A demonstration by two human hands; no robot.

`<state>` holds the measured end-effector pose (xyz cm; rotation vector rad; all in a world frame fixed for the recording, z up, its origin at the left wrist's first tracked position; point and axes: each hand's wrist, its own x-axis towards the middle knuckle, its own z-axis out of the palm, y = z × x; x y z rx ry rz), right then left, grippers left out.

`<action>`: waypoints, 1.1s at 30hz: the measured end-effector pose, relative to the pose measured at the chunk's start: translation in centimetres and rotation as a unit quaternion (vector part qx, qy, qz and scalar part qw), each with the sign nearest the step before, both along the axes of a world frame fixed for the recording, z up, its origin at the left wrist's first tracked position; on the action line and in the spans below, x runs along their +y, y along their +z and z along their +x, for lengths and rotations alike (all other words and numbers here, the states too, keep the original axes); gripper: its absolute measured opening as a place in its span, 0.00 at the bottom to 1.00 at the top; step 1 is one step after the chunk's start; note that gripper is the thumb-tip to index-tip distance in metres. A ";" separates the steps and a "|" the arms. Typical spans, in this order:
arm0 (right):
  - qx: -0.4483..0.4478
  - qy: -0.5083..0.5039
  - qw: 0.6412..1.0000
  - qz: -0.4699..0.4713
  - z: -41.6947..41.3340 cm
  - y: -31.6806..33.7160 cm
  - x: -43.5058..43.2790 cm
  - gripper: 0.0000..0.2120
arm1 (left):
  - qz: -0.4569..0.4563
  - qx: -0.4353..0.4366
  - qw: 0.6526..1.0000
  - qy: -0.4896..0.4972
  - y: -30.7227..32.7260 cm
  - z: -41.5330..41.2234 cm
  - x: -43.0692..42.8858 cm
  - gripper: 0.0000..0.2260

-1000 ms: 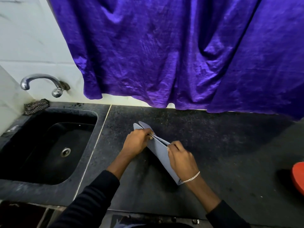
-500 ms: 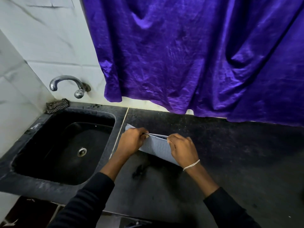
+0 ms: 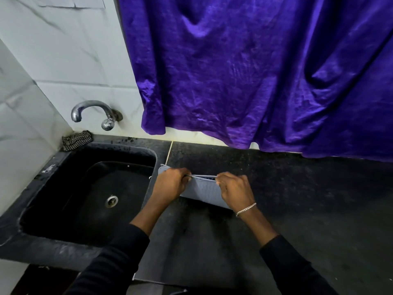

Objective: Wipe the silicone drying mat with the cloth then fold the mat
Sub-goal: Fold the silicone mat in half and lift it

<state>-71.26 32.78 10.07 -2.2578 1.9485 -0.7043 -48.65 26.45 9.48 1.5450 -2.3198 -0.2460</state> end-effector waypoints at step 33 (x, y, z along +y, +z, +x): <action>-0.101 -0.027 0.990 0.095 1.8 -2.2 -4.1 0.12 | -0.062 -0.128 0.982 -0.123 -1.6 1.3 1.8 0.07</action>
